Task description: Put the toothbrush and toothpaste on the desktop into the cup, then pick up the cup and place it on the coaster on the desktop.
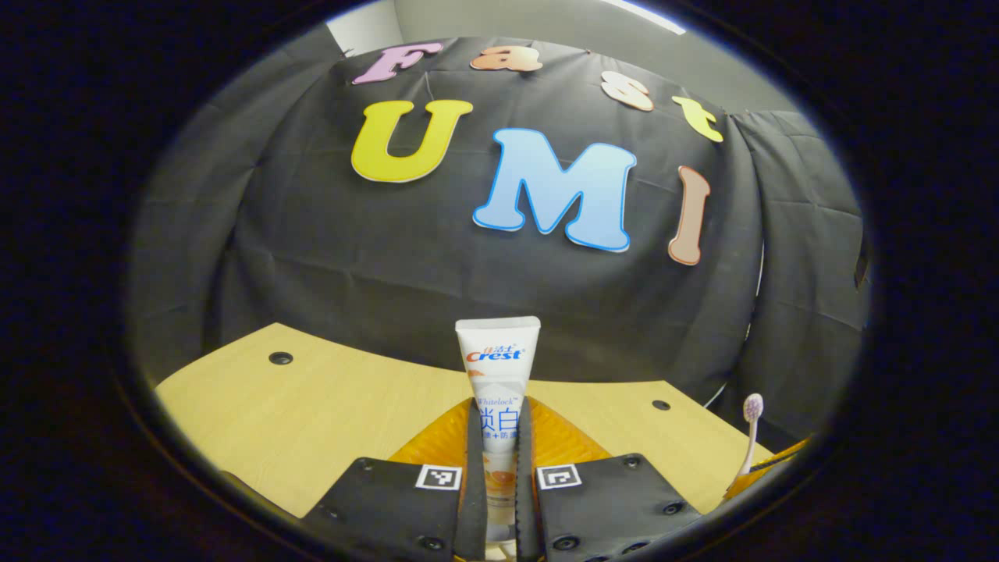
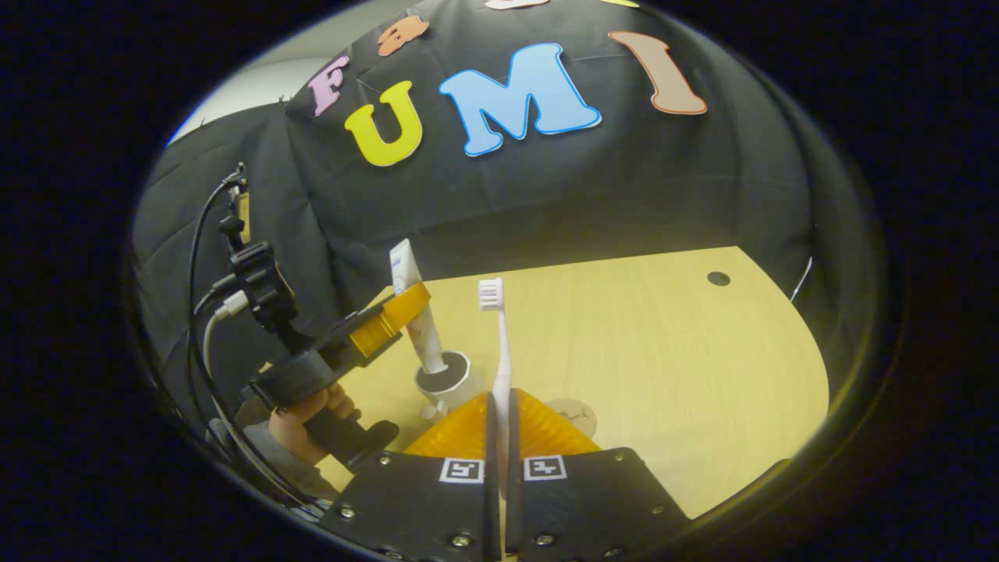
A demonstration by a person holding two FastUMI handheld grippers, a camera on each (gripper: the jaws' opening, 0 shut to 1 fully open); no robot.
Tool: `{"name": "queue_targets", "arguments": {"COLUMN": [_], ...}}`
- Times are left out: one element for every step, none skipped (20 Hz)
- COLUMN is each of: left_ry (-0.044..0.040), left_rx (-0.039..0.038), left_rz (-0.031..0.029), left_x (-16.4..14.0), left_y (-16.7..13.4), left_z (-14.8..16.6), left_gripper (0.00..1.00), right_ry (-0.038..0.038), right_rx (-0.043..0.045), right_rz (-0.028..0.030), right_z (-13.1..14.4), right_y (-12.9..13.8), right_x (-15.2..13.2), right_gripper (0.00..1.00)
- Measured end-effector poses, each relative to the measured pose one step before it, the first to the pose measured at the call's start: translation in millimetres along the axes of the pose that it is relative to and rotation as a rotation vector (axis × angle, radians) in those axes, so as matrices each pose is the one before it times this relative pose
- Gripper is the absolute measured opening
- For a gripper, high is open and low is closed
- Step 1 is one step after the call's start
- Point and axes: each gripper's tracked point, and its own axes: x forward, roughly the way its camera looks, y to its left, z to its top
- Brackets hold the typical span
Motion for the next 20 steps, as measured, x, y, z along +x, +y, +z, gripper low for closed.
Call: {"name": "queue_targets", "arguments": {"left_ry": [0.01219, 0.01011, 0.01512, 0.01498, 0.01962, 0.02233, 0.02079, 0.01247, 0.00244, 0.01535, 0.00679, 0.01504, 0.00868, -0.00571, -0.00013, -0.00127, 0.00162, 0.00589, 0.00683, 0.01097], "left_rx": [0.00465, 0.00251, 0.0018, 0.00125, 0.00382, 0.00589, 0.00428, -0.00233, -0.00566, -0.00459, -0.00356, -0.00486, -0.00818, -0.00458, 0.00107, 0.0011, 0.00404, -0.00004, 0.00021, 0.00107], "left_rz": [-0.00038, -0.00181, 0.00268, 0.00405, 0.00261, 0.00515, -0.00039, 0.00556, -0.00869, 0.00337, 0.00054, 0.003, -0.00627, -0.00202, 0.00584, -0.00915, 0.00335, -0.00653, -0.00068, -0.00064], "left_x": [2.86, 0.76, 0.16, 0.69, -0.52, -0.64, -0.59, -2.18, -1.16, -2.71, -2.7, -1.62, -2.39, -4.07, -4.22, -2.44, -1.09, -2.95, -3.21, -4.62], "left_y": [0.12, -0.56, 0.24, 0.38, 2.1, 0.72, 0.7, 1.44, 0.03, -1.08, 0.11, 2.05, -1.5, 0.46, 0.7, -2.66, -0.85, -1.74, -0.98, -0.27], "left_z": [-6.17, -3.98, -5.56, -5.12, -5.17, -5.47, -6.37, -3.58, -1.67, -3.42, -2.67, -5.27, -1.56, 1.09, 1.36, 0.56, 3.28, -3.45, -1.23, -1.56], "left_gripper": [0.22, 0.21, 0.24, 0.24, 0.28, 0.27, 0.3, 0.3, 0.34, 0.37, 0.41, 0.41, 0.51, 0.53, 0.56, 0.6, 0.69, 0.78, 0.83, 0.74], "right_ry": [0.00177, 0.00335, 0.00275, 0.00295, 0.00139, 0.00266, 0.00116, 0.00116, 0.00022, -0.00115, -0.00045, -0.00238, -0.00172, -0.00356, -0.0054, -0.00429, -0.00619, -0.01009, -0.01043, -0.0121], "right_rx": [0.00208, 0.00261, 0.00195, 0.00117, 0.00119, 0.00177, 0.00146, 0.00114, 0.00146, 0.00089, 0.00002, -0.00202, -0.00421, -0.0041, -0.00274, -0.0032, -0.00285, -0.00296, -0.00397, -0.00393], "right_rz": [0.00256, 0.00147, 0.00122, 0.00024, 0.00061, 0.00098, 0.00156, 0.00264, 0.00364, 0.00338, 0.00509, 0.00373, 0.00409, 0.00465, 0.00673, 0.00786, 0.00809, 0.00879, 0.01136, 0.00999], "right_z": [0.09, -0.22, 0.21, 0.18, 0.86, -1.37, 0.0, -0.58, 0.62, -0.17, 0.41, 1.01, 1.69, -0.16, 2.56, 1.78, 3.04, 5.97, 6.12, 4.51], "right_y": [0.76, 0.82, -0.16, -0.05, 0.32, 0.54, -0.13, -0.53, 0.33, 0.76, 0.72, 0.32, 0.79, 0.17, 1.17, 2.0, 3.44, 4.39, 4.38, 3.21], "right_x": [0.64, 1.44, 0.42, 1.98, 0.22, -0.54, 0.07, 1.09, -0.02, -0.3, -0.23, 0.02, -0.17, 0.37, 0.0, -0.19, 1.39, 3.35, 4.15, 3.38], "right_gripper": [0.04, 0.04, 0.04, 0.04, 0.04, 0.04, 0.04, 0.04, 0.04, 0.04, 0.04, 0.04, 0.04, 0.04, 0.04, 0.04, 0.04, 0.04, 0.04, 0.04]}}
